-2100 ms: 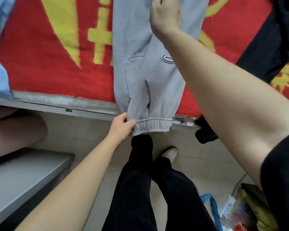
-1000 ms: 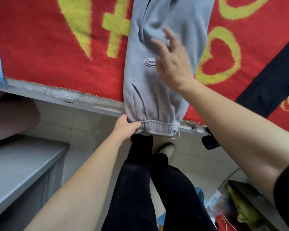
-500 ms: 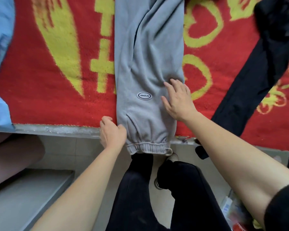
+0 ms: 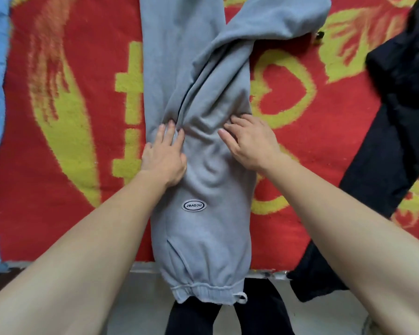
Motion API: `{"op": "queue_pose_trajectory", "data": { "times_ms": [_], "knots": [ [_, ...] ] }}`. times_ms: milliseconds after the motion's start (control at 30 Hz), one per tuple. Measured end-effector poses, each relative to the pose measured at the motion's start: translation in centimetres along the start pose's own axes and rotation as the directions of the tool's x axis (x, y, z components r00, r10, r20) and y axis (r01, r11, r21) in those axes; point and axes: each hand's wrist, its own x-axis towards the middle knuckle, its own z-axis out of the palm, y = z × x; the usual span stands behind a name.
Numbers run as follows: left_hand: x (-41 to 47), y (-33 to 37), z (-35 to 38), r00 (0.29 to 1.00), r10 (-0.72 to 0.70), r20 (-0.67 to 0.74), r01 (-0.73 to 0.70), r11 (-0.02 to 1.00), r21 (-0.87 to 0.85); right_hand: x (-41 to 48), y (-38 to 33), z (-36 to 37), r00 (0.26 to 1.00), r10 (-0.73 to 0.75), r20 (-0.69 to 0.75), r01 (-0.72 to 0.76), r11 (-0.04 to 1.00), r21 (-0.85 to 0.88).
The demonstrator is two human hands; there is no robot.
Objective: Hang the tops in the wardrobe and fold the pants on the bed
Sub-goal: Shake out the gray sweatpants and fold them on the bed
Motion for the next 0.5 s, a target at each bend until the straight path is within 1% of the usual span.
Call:
{"op": "queue_pose_trajectory", "data": {
  "times_ms": [33,67,100,133,167,200,233,267,300,333,400,433,467,500],
  "knots": [
    [0.1,0.0,-0.3,1.0,0.006,0.029,-0.006,1.0,0.006,0.7,0.5,-0.5,0.999,0.036,0.007,-0.037,0.996,0.084],
    [0.1,0.0,-0.6,0.998,0.013,0.059,-0.013,1.0,0.002,1.7,1.1,-1.0,0.993,0.102,0.055,-0.11,0.979,0.172],
    [0.2,-0.2,-1.1,0.996,0.018,0.089,-0.017,1.0,-0.005,3.0,1.6,-1.6,0.973,0.189,0.132,-0.218,0.939,0.264],
    [0.4,-0.4,-1.6,0.992,0.02,0.123,-0.018,1.0,-0.021,4.5,2.1,-2.4,0.931,0.284,0.23,-0.353,0.861,0.367],
    [0.5,-0.6,-2.2,0.988,0.017,0.15,-0.01,0.999,-0.05,5.9,2.5,-3.0,0.879,0.355,0.318,-0.472,0.74,0.478],
    [0.5,-0.7,-2.8,0.985,0.012,0.172,0.004,0.996,-0.09,7.2,2.8,-3.7,0.836,0.409,0.366,-0.548,0.608,0.575],
    [0.6,-0.7,-3.3,0.985,0.007,0.174,0.014,0.992,-0.122,8.5,3.1,-4.3,0.807,0.463,0.365,-0.578,0.501,0.644],
    [0.8,-0.7,-3.9,0.99,-0.009,0.138,0.027,0.99,-0.135,9.5,3.5,-4.9,0.78,0.529,0.335,-0.584,0.421,0.694],
    [1.1,-0.6,-4.5,0.997,-0.054,0.061,0.062,0.988,-0.141,10.5,3.9,-5.3,0.743,0.601,0.294,-0.571,0.341,0.747],
    [1.7,-0.5,-5.3,0.992,-0.121,-0.044,0.113,0.982,-0.151,11.4,4.4,-5.8,0.69,0.673,0.268,-0.539,0.23,0.81],
    [4.1,-0.2,-7.2,0.942,-0.234,-0.24,0.187,0.961,-0.203,13.1,5.4,-6.9,0.576,0.751,0.323,-0.415,-0.071,0.907],
    [5.7,0.0,-7.9,0.915,-0.253,-0.313,0.174,0.951,-0.257,13.8,6.0,-7.3,0.541,0.757,0.366,-0.334,-0.206,0.92],
    [7.3,0.4,-8.5,0.9,-0.236,-0.368,0.122,0.944,-0.307,14.4,6.6,-7.5,0.519,0.761,0.389,-0.249,-0.3,0.921],
    [8.8,1.0,-9.2,0.896,-0.193,-0.4,0.051,0.939,-0.339,15.1,7.3,-7.8,0.496,0.779,0.384,-0.169,-0.348,0.922]
  ]
}}
